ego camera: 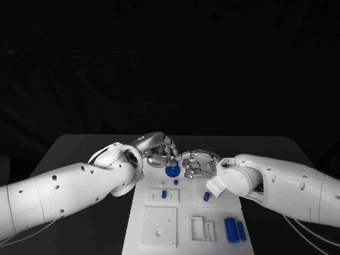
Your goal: Assemble the parts on the task board
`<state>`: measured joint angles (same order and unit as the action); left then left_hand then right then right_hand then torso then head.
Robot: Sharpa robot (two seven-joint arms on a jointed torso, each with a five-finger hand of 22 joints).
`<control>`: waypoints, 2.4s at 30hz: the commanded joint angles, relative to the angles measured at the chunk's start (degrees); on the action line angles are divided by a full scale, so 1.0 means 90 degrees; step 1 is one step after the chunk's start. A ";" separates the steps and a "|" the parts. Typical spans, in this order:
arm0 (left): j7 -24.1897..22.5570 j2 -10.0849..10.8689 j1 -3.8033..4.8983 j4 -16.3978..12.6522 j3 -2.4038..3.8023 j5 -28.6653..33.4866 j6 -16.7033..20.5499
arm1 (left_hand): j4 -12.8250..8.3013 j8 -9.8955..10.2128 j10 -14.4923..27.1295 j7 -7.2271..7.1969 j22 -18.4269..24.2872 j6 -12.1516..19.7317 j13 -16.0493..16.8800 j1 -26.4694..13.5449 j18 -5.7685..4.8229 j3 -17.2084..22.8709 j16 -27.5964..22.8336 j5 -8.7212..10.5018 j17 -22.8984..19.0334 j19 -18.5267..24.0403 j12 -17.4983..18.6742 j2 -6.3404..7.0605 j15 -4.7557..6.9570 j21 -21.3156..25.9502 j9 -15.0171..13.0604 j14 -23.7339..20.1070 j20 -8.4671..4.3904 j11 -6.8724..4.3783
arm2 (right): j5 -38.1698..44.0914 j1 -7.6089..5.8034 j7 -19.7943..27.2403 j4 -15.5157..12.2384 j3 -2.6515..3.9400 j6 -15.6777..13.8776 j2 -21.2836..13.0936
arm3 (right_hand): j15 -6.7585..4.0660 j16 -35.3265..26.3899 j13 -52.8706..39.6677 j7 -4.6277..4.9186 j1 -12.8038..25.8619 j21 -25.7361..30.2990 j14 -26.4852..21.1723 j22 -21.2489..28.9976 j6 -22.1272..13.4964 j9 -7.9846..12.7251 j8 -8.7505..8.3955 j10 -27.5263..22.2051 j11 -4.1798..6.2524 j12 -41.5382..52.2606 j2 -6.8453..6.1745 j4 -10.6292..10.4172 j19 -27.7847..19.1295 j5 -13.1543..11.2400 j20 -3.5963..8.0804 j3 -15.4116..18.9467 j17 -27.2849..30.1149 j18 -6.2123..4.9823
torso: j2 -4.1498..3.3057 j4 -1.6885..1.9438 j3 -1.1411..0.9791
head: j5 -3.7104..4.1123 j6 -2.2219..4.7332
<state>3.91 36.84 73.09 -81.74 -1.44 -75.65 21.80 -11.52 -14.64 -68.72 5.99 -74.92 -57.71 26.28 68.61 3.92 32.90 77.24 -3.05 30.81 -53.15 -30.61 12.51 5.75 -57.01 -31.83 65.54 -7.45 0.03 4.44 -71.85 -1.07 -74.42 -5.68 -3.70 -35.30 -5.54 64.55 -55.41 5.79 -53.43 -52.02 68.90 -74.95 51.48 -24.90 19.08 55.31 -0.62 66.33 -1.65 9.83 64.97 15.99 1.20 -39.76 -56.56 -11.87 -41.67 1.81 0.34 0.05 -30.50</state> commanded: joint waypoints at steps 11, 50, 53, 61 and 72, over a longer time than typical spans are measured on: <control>-0.0039 -0.0036 0.0006 0.0006 0.0004 -0.0036 -0.0077 | 0.0169 -0.0113 -0.0168 -0.0045 -0.0063 -0.0215 -0.0017 -0.0002 0.0034 0.0205 0.0005 0.0005 0.0020 -0.0062 0.0097 -0.0230 0.0095 0.0011 -0.0002 0.0012 -0.0449 -0.0045 | 0.0042 0.0001 0.0048 -0.0004 0.0002 0.0162 0.0006 | -0.0028 0.0012 0.0008 0.0092 0.0009 -0.0043 0.0005 -0.0125 0.0506 -0.0055 0.0046 0.0000 0.0033 0.0023 0.0070 0.0004 0.0007 0.0030 0.0028 -0.0034 -0.0009 -0.0348 | 0.0001 -0.0002 0.0002 | 0.0000 -0.0002; -0.0031 0.0004 0.0004 0.0034 0.0004 0.0199 -0.0031 | 0.0323 -0.0199 -0.0410 -0.0098 -0.0070 -0.0414 -0.0090 0.0159 0.0012 0.0668 -0.0019 0.0011 0.0020 -0.0093 0.0287 -0.0428 0.0145 -0.0003 0.0021 0.0052 -0.0514 -0.0095 | 0.0022 0.0001 0.0128 -0.0010 0.0002 0.0169 -0.0032 | 0.0089 -0.0049 0.0010 0.0224 0.0436 0.0028 -0.0157 -0.0095 0.0156 -0.0003 -0.0147 -0.0206 -0.0091 0.0014 -0.0274 0.0610 -0.0164 0.0028 -0.0016 0.1149 -0.0028 -0.0348 | 0.0002 0.0001 0.0003 | -0.0006 0.0003; -0.0031 0.0007 0.0004 0.0032 0.0004 0.0223 -0.0027 | 0.0322 -0.0199 -0.0413 -0.0098 -0.0070 -0.0414 -0.0091 0.0158 0.0012 0.0670 -0.0019 0.0011 0.0020 -0.0094 0.0290 -0.0429 0.0145 -0.0004 0.0021 0.0053 -0.0515 -0.0095 | -0.0023 0.0001 0.0173 -0.0003 0.0002 0.0127 -0.0034 | 0.0096 -0.0054 0.0012 0.0232 0.0438 0.0039 -0.0168 -0.0094 0.0133 0.0002 -0.0161 -0.0217 -0.0099 0.0012 -0.0274 0.0616 -0.0175 0.0017 -0.0023 0.1170 -0.0027 -0.0348 | 0.0003 0.0002 0.0001 | -0.0005 0.0006; -0.0037 0.0012 0.0004 0.0028 0.0004 0.0309 0.0003 | 0.0321 -0.0201 -0.0421 -0.0099 -0.0070 -0.0416 -0.0094 0.0158 0.0012 0.0675 -0.0019 0.0011 0.0021 -0.0098 0.0298 -0.0433 0.0146 -0.0005 0.0021 0.0055 -0.0517 -0.0096 | -0.0049 0.0001 0.0251 0.0002 0.0002 0.0065 -0.0031 | 0.0141 -0.0091 0.0025 0.0278 0.0435 0.0107 -0.0246 -0.0086 0.0040 0.0023 -0.0213 -0.0293 -0.0145 -0.0011 -0.0263 0.0642 -0.0251 -0.0136 -0.0061 0.1247 -0.0018 -0.0348 | 0.0000 -0.0001 0.0000 | -0.0002 0.0013; -0.0043 0.0003 0.0004 0.0011 0.0004 0.0364 0.0024 | 0.0317 -0.0204 -0.0435 -0.0101 -0.0071 -0.0418 -0.0099 0.0156 0.0012 0.0682 -0.0020 0.0011 0.0021 -0.0104 0.0312 -0.0438 0.0148 -0.0008 0.0021 0.0060 -0.0521 -0.0098 | -0.0050 0.0001 0.0354 0.0018 0.0002 -0.0004 -0.0019 | 0.0122 -0.0072 0.0052 0.0248 -0.0167 0.0151 -0.0255 -0.0108 0.0194 0.0005 -0.0145 -0.0292 -0.0111 0.0026 -0.0075 0.0523 -0.0235 -0.1022 -0.0102 0.0605 -0.0022 -0.0348 | 0.0001 -0.0005 -0.0004 | -0.0002 0.0019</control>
<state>3.50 36.93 73.11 -81.58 -1.37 -72.97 21.76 -8.97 -15.93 -72.14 4.48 -74.94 -60.47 25.48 70.14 3.80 38.43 77.25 -2.77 30.91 -53.77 -28.13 9.08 6.73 -57.01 -31.46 65.91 -7.68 -0.82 4.36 -71.77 0.08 -74.17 -5.76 -3.95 -35.54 -4.37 64.01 -55.00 6.35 -54.71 -51.02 66.90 -74.95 51.28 -24.73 17.42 52.83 -1.85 66.32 -2.27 14.63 62.92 7.16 0.62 -34.04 -56.74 -12.45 -41.66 1.78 0.34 0.04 -30.33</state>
